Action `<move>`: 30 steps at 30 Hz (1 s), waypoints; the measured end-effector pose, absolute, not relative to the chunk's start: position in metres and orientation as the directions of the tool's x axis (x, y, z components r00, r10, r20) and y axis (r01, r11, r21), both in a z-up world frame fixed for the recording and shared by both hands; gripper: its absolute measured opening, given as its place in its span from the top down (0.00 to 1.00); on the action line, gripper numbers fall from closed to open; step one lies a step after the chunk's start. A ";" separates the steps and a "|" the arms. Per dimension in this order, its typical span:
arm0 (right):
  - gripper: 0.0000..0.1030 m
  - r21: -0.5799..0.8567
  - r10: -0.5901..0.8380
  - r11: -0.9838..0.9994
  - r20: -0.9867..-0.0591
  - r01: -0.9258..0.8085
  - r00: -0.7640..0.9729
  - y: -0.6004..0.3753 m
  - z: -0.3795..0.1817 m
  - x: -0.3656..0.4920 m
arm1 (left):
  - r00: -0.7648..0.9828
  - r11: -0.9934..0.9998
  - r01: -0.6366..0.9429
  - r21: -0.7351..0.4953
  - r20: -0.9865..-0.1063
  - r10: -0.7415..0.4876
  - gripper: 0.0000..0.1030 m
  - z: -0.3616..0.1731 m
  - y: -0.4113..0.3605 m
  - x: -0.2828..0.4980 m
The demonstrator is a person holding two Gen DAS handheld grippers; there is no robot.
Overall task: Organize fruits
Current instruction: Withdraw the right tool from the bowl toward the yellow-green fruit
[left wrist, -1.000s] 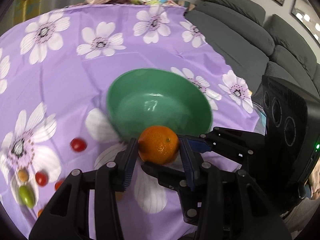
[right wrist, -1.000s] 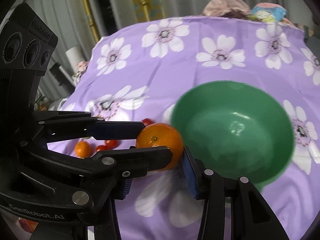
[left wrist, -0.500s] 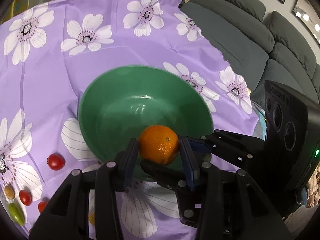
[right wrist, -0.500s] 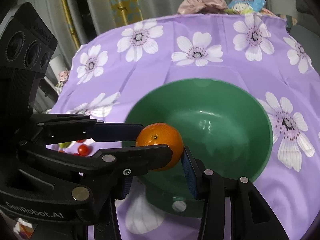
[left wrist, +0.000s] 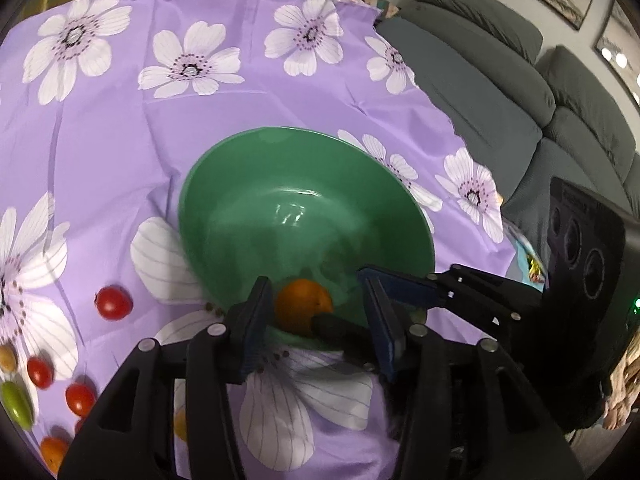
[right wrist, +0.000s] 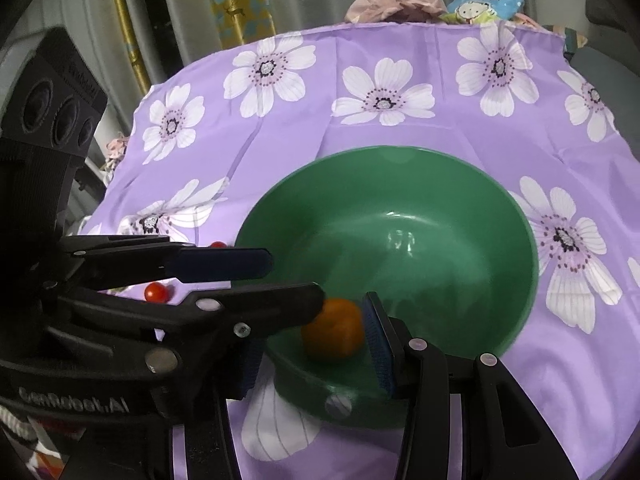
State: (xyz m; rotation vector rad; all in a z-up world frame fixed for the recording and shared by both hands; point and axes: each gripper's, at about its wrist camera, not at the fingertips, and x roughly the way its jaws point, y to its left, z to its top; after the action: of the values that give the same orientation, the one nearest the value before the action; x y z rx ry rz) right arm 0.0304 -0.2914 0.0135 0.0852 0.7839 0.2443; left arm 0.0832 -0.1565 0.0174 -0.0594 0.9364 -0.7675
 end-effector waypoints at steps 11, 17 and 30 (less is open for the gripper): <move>0.55 0.206 0.324 0.946 -0.644 -0.250 0.693 -0.293 0.029 -0.001 | 0.480 0.836 0.474 -0.279 -0.713 -0.510 0.35 0.023 -0.091 0.038; 0.53 0.194 0.370 0.925 -0.652 -0.325 0.662 -0.264 0.027 -0.006 | 0.512 0.900 0.365 -0.238 -0.756 -0.408 0.32 0.001 -0.035 0.018; 0.51 0.183 0.452 0.846 -0.745 -0.501 0.491 -0.180 -0.004 -0.009 | 0.548 0.947 0.123 -0.296 -0.775 -0.314 0.32 -0.021 0.060 -0.026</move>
State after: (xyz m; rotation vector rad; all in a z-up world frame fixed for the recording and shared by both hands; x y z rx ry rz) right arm -0.0086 -0.1803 -0.0040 -0.0611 0.8855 0.5794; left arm -0.0260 0.0602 -0.0208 -0.2166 0.9575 -0.2610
